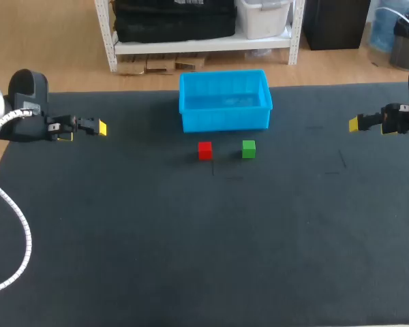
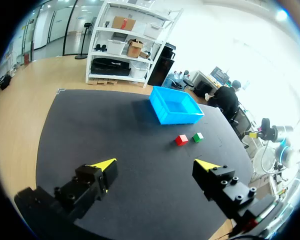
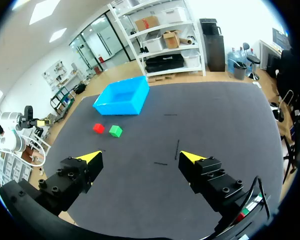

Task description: Use the left arm to pick the red cube and place it into the blue plastic box first, then use the right arm to grasp the green cube and put it into the same blue plastic box after the first action is fully finished.

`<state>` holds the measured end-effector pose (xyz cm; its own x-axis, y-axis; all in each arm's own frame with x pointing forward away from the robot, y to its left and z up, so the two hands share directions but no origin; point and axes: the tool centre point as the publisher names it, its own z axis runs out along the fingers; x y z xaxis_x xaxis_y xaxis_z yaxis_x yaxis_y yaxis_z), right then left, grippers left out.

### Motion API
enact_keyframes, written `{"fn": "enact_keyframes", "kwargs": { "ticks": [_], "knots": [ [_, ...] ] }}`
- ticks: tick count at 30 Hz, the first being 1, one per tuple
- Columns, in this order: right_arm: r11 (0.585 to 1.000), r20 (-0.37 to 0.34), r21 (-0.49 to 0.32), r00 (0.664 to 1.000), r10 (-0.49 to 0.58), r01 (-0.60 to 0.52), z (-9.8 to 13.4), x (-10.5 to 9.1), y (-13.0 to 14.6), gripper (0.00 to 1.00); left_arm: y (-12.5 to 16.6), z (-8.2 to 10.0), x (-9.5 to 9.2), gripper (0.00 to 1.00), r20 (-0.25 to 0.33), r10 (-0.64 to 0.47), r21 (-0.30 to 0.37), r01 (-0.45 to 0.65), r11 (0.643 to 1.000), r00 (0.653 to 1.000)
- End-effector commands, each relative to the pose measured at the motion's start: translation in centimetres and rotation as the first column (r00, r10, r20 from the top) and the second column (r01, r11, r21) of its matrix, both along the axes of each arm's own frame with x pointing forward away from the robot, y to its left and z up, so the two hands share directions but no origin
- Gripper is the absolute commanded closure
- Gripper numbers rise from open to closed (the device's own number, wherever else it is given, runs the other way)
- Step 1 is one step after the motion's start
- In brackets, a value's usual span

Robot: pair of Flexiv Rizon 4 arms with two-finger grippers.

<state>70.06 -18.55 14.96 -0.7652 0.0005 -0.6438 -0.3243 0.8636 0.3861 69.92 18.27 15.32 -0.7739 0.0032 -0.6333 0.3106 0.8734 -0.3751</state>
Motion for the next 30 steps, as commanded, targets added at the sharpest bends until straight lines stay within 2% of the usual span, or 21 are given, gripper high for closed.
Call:
{"fn": "enact_keyframes", "kwargs": {
  "ticks": [1,22,30],
  "knots": [
    [1.0,-0.001,0.001,1.0,0.001,-0.001,0.0,0.0,0.0,0.0,0.2,-0.2,0.0,0.0,0.008,-0.006,-0.01,0.006,1.0,1.0],
    [1.0,-0.001,0.001,1.0,0.001,-0.001,0.0,0.0,0.0,0.0,0.2,-0.2,0.0,0.0,0.008,-0.006,-0.01,0.006,1.0,1.0],
    [1.0,-0.001,0.001,1.0,0.001,-0.001,0.0,0.0,0.0,0.0,-3.9,0.5,1.0,0.0,0.041,-0.089,0.076,0.086,0.993,0.995]
  ]
}}
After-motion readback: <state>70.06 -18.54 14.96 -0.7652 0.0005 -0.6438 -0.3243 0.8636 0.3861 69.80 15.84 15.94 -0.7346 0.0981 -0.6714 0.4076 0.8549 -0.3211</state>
